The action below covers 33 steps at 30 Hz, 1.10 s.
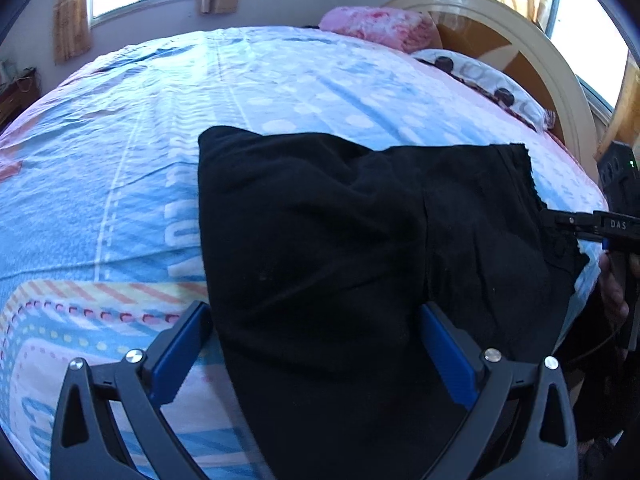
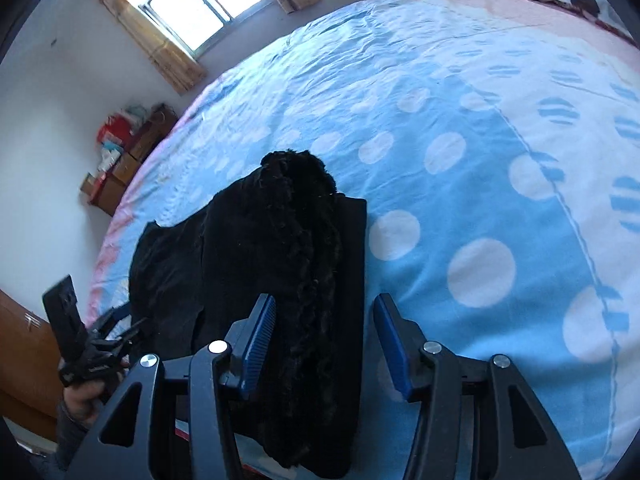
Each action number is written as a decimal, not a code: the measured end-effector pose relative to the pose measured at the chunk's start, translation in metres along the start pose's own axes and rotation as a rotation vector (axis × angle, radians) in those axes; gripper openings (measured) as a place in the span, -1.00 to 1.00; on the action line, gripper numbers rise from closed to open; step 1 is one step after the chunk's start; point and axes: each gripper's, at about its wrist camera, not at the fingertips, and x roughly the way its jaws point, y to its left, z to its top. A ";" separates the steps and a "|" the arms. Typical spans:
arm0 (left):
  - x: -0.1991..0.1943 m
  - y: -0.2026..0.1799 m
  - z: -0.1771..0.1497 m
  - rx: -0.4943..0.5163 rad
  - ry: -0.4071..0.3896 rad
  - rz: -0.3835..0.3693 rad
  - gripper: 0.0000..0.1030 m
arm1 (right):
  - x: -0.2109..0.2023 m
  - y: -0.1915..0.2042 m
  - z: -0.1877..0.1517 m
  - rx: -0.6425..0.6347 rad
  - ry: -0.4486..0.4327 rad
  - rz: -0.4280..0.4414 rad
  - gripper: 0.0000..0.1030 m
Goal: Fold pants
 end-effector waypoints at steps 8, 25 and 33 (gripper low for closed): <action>0.001 0.000 0.003 -0.004 -0.014 -0.035 1.00 | 0.005 -0.009 0.007 0.038 0.011 0.090 -0.01; 0.002 0.003 0.005 0.016 -0.030 -0.056 0.95 | 0.017 -0.016 0.002 0.063 0.008 0.147 -0.20; -0.005 0.022 0.002 -0.055 -0.062 -0.110 0.46 | 0.019 -0.021 -0.001 0.112 0.005 0.208 -0.44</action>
